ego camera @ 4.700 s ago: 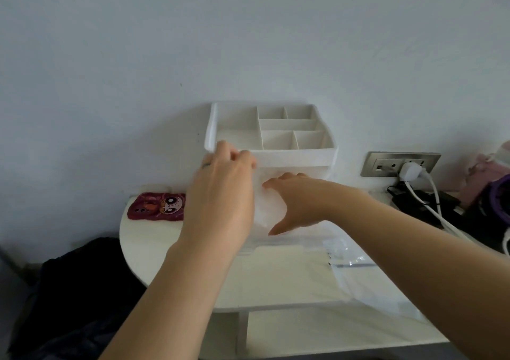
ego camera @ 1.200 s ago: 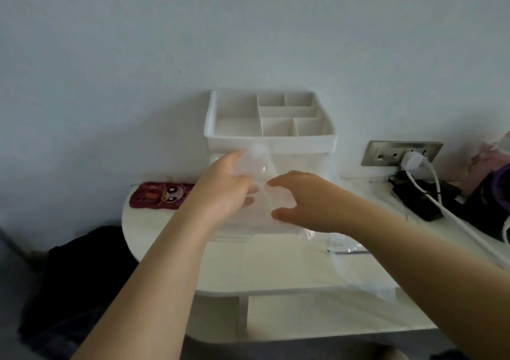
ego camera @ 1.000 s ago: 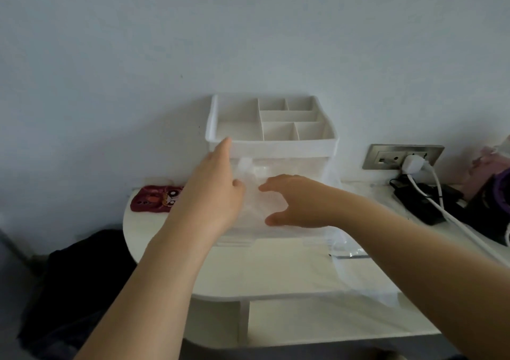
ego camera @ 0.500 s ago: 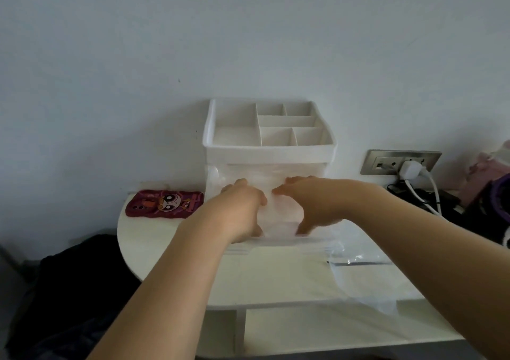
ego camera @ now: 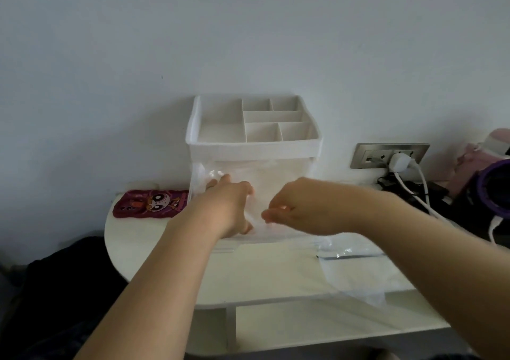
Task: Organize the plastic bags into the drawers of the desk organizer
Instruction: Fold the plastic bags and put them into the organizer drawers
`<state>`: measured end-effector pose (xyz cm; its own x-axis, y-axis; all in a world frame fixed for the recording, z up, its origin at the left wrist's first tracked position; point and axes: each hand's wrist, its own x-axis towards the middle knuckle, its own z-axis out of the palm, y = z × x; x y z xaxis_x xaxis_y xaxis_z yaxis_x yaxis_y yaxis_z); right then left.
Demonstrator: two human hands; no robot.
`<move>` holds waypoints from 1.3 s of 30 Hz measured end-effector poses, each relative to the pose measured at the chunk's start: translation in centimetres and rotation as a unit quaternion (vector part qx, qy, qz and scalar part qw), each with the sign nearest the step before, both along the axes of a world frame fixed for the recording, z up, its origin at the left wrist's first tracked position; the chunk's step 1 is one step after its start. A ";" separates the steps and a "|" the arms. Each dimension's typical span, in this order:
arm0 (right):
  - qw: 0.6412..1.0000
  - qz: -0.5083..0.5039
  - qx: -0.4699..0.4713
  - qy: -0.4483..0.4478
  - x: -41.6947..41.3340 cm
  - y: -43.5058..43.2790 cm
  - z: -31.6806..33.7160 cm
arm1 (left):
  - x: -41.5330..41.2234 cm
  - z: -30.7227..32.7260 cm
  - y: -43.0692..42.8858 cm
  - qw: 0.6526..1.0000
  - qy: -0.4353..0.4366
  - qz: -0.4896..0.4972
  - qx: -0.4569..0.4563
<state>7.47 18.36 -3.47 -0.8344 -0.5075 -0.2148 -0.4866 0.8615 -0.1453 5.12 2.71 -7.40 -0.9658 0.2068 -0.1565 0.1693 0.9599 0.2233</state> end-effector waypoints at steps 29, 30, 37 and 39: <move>0.985 -0.124 0.119 0.014 2.8 11.9 -13.6 | 4.9 -2.0 3.0 0.927 0.317 -0.082 0.183; 0.986 -0.121 0.112 0.017 2.7 12.0 -13.5 | 4.9 -2.0 3.0 0.928 0.315 -0.082 0.180; 0.985 -0.146 0.022 -0.085 2.1 13.1 -12.3 | 4.7 -2.3 2.8 0.926 0.314 -0.085 0.189; 0.984 -0.167 0.002 -0.063 1.9 13.0 -12.0 | 4.7 -2.4 2.7 0.925 0.315 -0.085 0.192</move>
